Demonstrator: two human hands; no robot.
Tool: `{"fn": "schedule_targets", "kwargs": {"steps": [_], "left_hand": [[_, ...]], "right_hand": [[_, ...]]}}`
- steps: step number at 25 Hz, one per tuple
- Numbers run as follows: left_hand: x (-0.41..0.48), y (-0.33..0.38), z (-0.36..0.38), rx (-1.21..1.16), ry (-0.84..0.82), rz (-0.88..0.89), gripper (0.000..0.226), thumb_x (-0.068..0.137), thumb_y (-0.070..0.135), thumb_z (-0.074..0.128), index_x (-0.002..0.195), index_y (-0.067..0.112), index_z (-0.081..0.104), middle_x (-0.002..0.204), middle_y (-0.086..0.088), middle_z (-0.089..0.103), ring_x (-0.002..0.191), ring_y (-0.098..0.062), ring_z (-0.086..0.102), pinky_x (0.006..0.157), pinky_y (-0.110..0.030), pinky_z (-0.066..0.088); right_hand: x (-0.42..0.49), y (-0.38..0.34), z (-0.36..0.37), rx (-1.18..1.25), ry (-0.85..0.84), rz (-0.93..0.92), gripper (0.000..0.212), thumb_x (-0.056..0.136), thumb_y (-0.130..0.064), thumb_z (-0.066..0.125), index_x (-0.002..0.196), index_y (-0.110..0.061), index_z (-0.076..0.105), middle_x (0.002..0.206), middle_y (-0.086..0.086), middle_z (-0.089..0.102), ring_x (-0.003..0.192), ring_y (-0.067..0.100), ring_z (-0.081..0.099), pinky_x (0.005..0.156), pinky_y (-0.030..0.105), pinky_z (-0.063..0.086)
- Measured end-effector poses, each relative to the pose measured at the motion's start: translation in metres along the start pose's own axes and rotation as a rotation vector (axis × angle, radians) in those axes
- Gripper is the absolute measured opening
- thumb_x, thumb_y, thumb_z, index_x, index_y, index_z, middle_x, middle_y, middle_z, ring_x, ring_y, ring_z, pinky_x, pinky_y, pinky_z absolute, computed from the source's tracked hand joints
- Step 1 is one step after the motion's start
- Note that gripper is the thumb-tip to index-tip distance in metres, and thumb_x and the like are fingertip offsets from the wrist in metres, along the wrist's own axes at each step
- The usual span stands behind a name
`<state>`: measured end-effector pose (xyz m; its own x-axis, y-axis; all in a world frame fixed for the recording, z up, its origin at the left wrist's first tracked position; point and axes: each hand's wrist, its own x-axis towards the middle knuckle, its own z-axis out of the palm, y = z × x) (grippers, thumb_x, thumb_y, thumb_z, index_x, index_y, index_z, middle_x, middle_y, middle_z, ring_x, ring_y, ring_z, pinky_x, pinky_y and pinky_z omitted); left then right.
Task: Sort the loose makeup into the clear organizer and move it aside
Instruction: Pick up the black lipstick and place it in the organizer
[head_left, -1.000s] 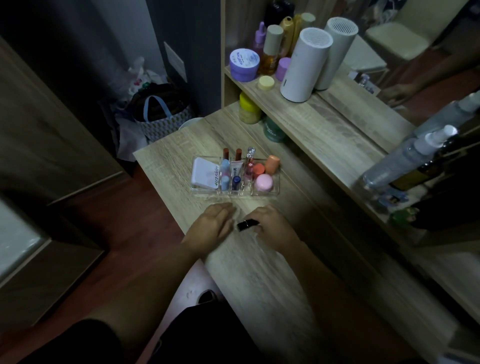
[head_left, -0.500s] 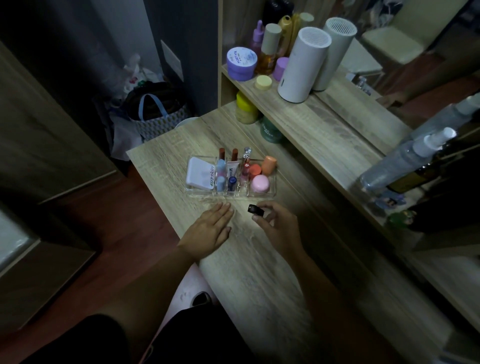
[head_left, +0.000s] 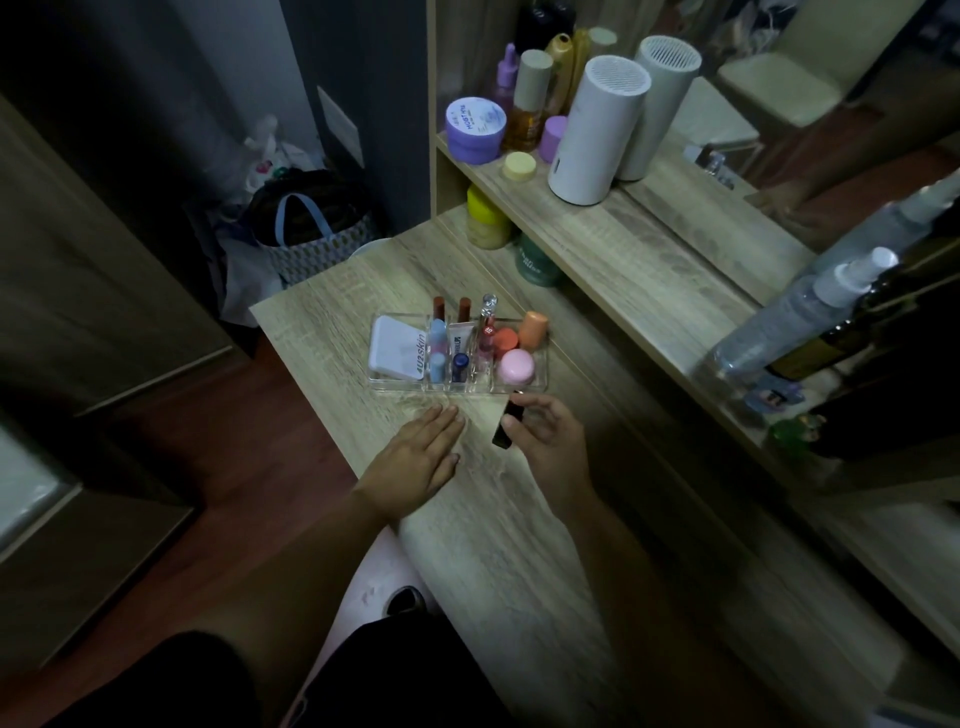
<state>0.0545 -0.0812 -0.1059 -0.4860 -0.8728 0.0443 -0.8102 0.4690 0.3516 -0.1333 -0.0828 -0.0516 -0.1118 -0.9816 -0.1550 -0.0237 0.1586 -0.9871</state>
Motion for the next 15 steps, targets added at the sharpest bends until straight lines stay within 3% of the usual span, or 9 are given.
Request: {"fn": "schedule_targets", "kwargs": {"steps": [3,5,7,11,15], "left_hand": [[0.000,-0.004,0.002,-0.031,0.012,0.009,0.047,0.092,0.023,0.053,0.133,0.002,0.045,0.140,-0.020,0.049,0.133,-0.037,0.041,0.109,-0.052,0.038],[0.000,-0.006,0.004,-0.033,0.026,0.014,0.047,0.093,0.025,0.050,0.133,0.002,0.045,0.140,-0.020,0.049,0.133,-0.036,0.041,0.109,-0.052,0.038],[-0.001,-0.006,0.005,-0.027,0.040,0.023,0.049,0.092,0.030,0.042,0.133,0.002,0.046,0.139,-0.019,0.050,0.132,-0.036,0.042,0.108,-0.052,0.039],[-0.001,-0.008,0.009,-0.013,0.086,0.041,0.047,0.090,0.024,0.054,0.131,0.001,0.048,0.136,-0.019,0.053,0.130,-0.036,0.045,0.106,-0.052,0.041],[-0.002,-0.009,0.010,-0.023,0.101,0.048,0.049,0.089,0.021,0.060,0.132,0.002,0.048,0.137,-0.019,0.052,0.131,-0.035,0.045,0.108,-0.051,0.040]], "right_hand": [[0.003,-0.002,0.002,0.033,0.024,0.026,0.043,0.078,0.012,0.066,0.105,-0.017,0.050,0.106,-0.003,0.060,0.097,0.011,0.063,0.075,0.016,0.055],[0.010,-0.002,0.002,0.055,0.030,0.033,0.054,0.079,0.011,0.065,0.120,-0.017,0.044,0.115,-0.008,0.055,0.099,0.003,0.060,0.075,0.014,0.055],[0.019,-0.002,0.003,0.054,0.037,0.027,0.053,0.082,0.010,0.062,0.129,-0.008,0.045,0.123,-0.002,0.056,0.100,0.002,0.060,0.079,0.015,0.055],[0.038,-0.003,0.012,0.060,0.051,-0.015,0.041,0.084,0.003,0.063,0.121,-0.012,0.056,0.112,0.003,0.063,0.091,0.000,0.068,0.073,0.016,0.057],[0.048,0.005,0.023,-0.010,0.061,-0.085,0.041,0.081,0.003,0.067,0.119,-0.012,0.061,0.115,0.015,0.068,0.099,0.016,0.068,0.086,0.025,0.056]]}}
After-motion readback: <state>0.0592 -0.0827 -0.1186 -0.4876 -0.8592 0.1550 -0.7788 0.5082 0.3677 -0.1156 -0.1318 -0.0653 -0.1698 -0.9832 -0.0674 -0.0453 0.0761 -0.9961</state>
